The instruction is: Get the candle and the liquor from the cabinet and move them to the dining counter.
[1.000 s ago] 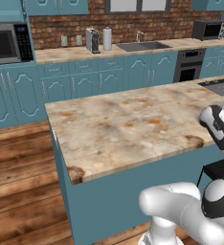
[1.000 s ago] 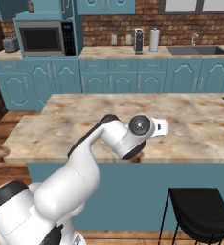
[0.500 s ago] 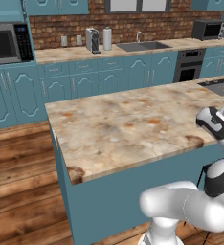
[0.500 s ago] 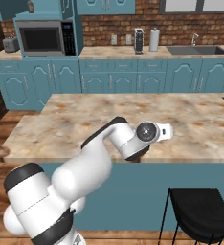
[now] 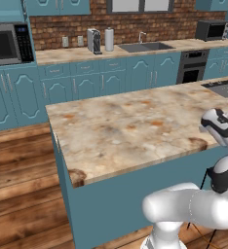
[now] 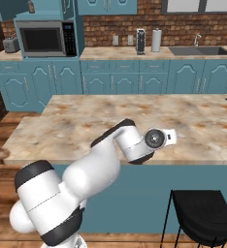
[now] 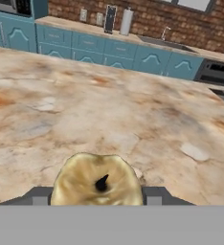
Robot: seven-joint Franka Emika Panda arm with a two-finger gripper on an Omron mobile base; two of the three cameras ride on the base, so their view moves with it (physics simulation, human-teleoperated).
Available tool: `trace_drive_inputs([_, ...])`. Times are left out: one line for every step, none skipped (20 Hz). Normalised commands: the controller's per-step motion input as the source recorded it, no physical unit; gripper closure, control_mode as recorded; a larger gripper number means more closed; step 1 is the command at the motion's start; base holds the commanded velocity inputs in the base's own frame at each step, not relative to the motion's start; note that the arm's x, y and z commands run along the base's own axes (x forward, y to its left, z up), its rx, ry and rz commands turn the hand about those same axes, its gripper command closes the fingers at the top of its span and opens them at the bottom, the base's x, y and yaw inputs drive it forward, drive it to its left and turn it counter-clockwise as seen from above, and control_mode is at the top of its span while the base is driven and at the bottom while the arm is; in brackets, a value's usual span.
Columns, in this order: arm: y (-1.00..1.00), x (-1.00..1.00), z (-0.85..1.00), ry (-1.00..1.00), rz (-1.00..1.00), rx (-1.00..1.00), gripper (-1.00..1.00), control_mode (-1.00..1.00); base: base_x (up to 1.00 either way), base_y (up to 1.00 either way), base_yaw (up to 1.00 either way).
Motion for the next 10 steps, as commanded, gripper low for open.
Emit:
trace_drive_inputs([-0.06, 0.08, -0.19, 0.0, 0.06, 0.0, 1.0, -1.0, 0.0, 0.0, 0.0])
trace_drive_inputs([-0.05, 0.08, -0.19, 0.0, 0.06, 0.0, 1.0, -1.0, 0.0, 0.0, 0.0])
trace_drive_inputs([-0.04, 0.1, -0.21, 0.0, 0.06, 0.0, 1.0, -1.0, 0.0, 0.0, 0.0])
trace_drive_inputs([-0.02, 0.1, -0.21, 0.0, 0.06, 0.0, 1.0, -1.0, 0.0, 0.0, 0.0])
trace_drive_inputs([-0.02, 0.11, -0.22, 0.0, 0.06, 0.0, 1.0, -1.0, 0.0, 0.0, 0.0])
trace_drive_inputs([-0.02, 0.12, -0.23, 0.0, 0.06, 0.0, 1.0, -1.0, 0.0, 0.0, 0.0])
trace_drive_inputs([-0.02, 0.11, -0.23, 0.0, 0.06, 0.0, 1.0, -1.0, 0.0, 0.0, 0.0])
trace_drive_inputs([-0.03, 0.11, -0.22, 0.0, 0.06, 0.0, 1.0, -1.0, 0.0, 0.0, 0.0])
trace_drive_inputs([-0.03, 0.12, -0.21, 0.0, 0.06, 0.0, 1.0, -1.0, 0.0, 0.0, 0.0])
trace_drive_inputs([-0.04, 0.11, -0.21, 0.0, 0.06, 0.0, 1.0, -1.0, 0.0, 0.0, 0.0])
